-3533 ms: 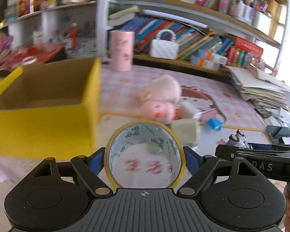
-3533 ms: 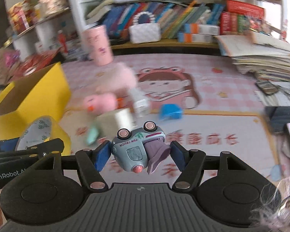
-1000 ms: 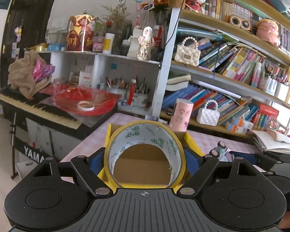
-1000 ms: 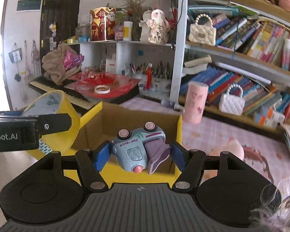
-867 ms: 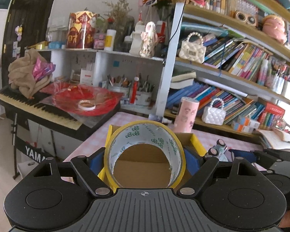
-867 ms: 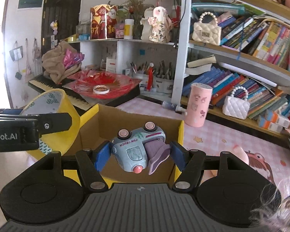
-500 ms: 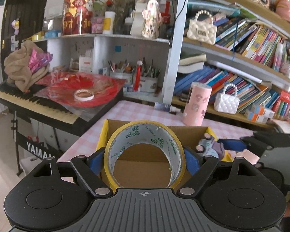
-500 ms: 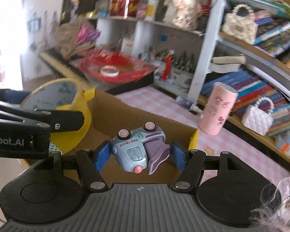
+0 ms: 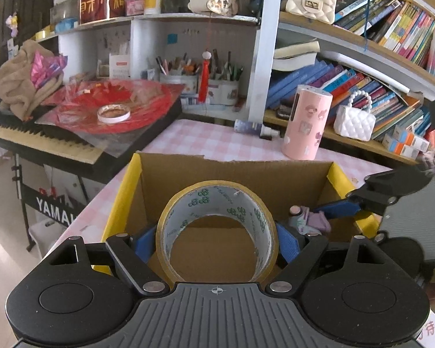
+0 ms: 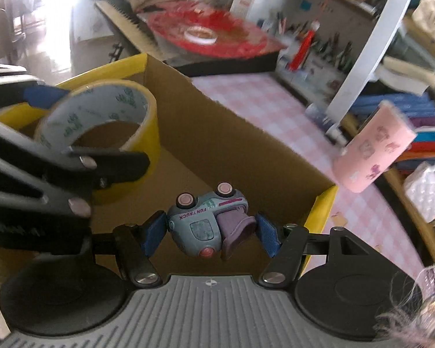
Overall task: Organize objects
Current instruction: 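Lower both tools into the box and open them, releasing tape and truck, then withdraw both tools from the box and move toward the remaining erasers, then grasp the mint-green eraser with the left tool while the right tool grasps the blue eraser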
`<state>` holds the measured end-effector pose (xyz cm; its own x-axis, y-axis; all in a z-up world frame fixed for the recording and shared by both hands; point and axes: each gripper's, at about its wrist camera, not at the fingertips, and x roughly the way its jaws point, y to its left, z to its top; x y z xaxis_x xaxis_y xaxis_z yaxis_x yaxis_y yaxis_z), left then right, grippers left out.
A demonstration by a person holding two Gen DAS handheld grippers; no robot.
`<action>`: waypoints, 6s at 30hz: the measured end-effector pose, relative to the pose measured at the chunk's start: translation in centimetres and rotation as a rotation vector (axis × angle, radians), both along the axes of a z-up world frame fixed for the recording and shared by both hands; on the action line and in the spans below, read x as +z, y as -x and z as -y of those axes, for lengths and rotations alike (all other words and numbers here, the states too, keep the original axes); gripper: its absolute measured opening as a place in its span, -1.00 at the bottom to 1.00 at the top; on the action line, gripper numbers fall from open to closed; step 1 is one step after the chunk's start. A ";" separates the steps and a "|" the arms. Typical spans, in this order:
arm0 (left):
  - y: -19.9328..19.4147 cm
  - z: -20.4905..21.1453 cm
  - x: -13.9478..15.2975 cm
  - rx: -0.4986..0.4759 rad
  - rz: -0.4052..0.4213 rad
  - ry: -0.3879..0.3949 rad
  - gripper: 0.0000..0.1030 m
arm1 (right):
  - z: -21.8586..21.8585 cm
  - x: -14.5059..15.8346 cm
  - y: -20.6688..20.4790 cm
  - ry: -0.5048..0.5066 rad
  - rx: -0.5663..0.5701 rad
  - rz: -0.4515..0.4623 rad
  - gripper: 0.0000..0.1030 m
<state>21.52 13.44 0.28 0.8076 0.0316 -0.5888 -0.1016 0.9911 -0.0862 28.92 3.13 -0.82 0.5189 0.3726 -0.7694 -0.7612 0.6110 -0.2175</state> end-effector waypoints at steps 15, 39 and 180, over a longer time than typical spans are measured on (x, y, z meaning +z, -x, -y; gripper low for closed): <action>-1.0 -0.2 0.0 0.050 -0.093 0.052 0.64 | -2.4 -1.7 -1.1 0.174 0.324 0.101 0.26; 1.9 0.2 2.9 0.059 0.091 0.019 0.83 | -0.7 0.2 0.3 0.159 0.391 0.218 0.68; 1.6 24.8 -5.4 -0.162 -0.230 -0.005 -0.55 | 34.1 -5.2 5.4 -0.253 -0.666 0.041 0.42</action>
